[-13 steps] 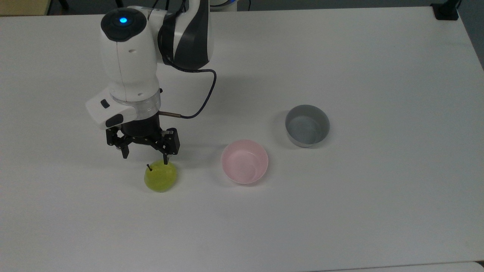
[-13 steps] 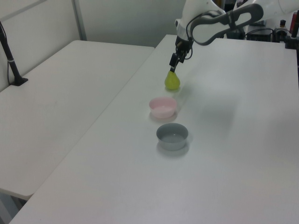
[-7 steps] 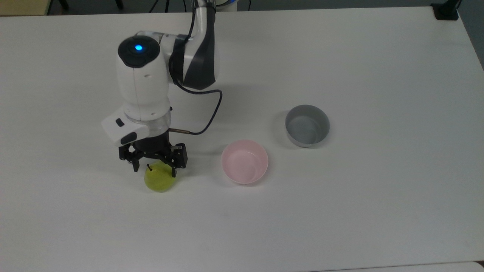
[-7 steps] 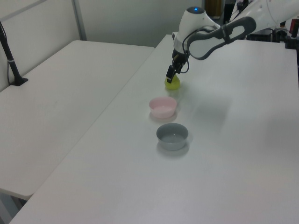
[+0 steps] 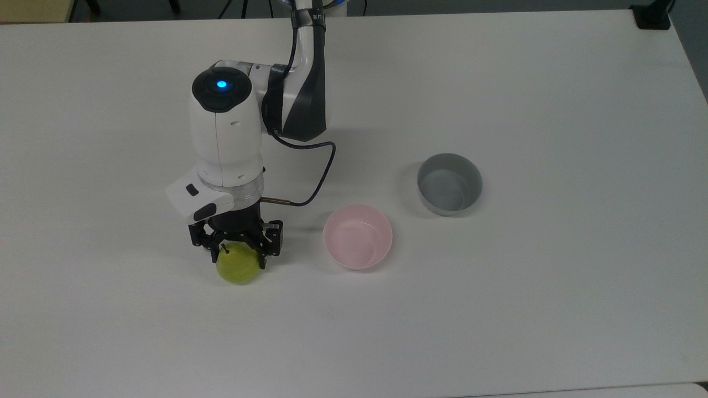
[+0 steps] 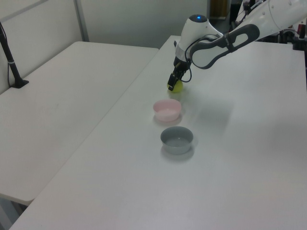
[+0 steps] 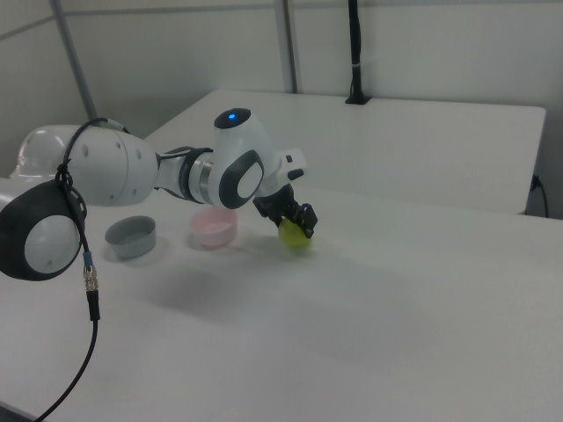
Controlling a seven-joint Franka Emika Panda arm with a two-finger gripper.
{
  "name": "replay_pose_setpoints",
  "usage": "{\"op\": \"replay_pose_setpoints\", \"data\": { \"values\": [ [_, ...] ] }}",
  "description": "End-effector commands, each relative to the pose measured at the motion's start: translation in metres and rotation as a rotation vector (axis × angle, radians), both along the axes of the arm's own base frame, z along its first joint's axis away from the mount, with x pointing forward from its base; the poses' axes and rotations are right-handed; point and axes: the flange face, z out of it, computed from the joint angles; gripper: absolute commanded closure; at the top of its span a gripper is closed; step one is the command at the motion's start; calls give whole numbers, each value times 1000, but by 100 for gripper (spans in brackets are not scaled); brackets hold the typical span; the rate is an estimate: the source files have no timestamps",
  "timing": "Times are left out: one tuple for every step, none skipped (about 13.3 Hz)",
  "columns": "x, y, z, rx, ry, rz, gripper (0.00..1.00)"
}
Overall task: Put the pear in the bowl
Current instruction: 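Lift the pear and carry it over the pink bowl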
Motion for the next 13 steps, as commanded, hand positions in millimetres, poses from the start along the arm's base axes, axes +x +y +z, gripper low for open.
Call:
{"op": "replay_pose_setpoints", "data": {
  "values": [
    [-3,-4,43,4,-57,-27,77],
    [-4,-11,56,5,-71,-37,76],
    [-6,-14,65,7,-65,-46,76],
    [-7,-17,77,12,-63,-62,76],
    [-8,-24,92,17,-76,-85,76],
    [-10,-32,107,24,-94,-114,76],
    [-12,-32,125,38,-122,-146,76],
    [-13,-28,132,41,-132,-149,76],
    [-15,-21,138,47,-135,-143,75],
    [-18,-10,140,51,-118,-132,75],
    [-22,9,138,62,-85,-107,75],
    [-24,30,141,66,-64,-71,75],
    [-28,49,142,65,-36,-41,75]
  ]
}}
